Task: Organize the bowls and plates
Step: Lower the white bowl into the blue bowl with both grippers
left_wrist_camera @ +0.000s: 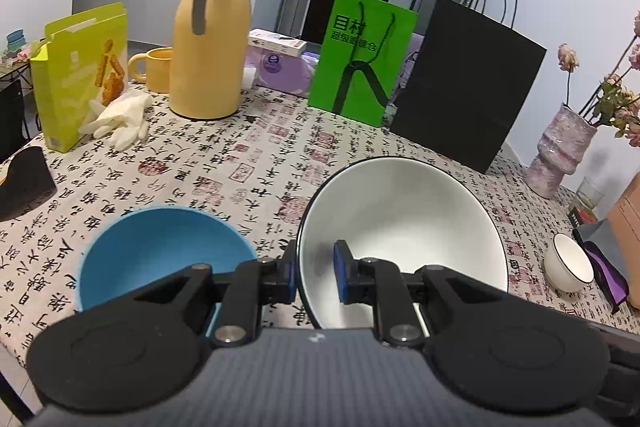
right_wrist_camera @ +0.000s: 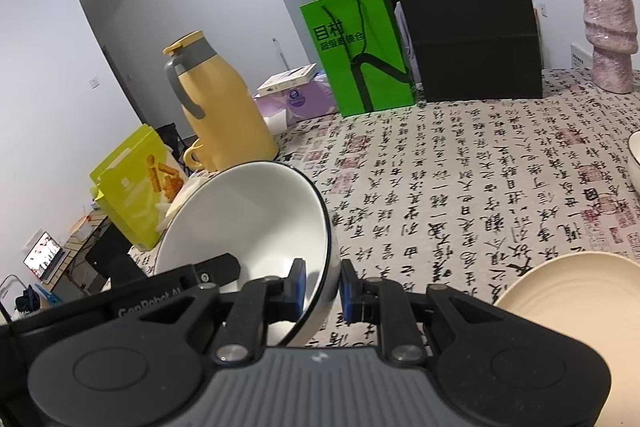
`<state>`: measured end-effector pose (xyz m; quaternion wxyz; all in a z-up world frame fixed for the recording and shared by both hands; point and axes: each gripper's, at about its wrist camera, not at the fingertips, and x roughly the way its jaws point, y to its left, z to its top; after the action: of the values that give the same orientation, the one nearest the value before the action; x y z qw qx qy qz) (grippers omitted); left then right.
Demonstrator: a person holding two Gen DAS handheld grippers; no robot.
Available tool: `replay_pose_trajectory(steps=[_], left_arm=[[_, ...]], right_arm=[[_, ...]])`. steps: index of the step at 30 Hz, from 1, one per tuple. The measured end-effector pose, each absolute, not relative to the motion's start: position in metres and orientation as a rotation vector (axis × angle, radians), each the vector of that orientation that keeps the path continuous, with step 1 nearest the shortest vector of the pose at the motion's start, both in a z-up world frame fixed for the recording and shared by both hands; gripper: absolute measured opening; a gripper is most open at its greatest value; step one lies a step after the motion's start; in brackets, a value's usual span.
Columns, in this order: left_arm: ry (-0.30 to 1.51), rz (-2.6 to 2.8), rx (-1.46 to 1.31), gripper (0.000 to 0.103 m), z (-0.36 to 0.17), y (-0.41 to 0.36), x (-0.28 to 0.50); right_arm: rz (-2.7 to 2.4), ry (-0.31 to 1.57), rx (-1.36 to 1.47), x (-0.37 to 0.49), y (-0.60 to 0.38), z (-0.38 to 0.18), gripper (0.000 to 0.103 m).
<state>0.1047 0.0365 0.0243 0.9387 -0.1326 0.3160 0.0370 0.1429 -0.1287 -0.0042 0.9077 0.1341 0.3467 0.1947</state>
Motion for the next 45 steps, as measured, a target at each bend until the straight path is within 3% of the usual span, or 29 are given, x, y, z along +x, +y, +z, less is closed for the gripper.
replay_pose_trajectory(steps=[45], left_arm=[[0.651,0.142,-0.353,0.017,0.008,0.101,0.091]], right_arm=[[0.486,0.768,0.253,0.149,-0.068,-0.018,0.017]])
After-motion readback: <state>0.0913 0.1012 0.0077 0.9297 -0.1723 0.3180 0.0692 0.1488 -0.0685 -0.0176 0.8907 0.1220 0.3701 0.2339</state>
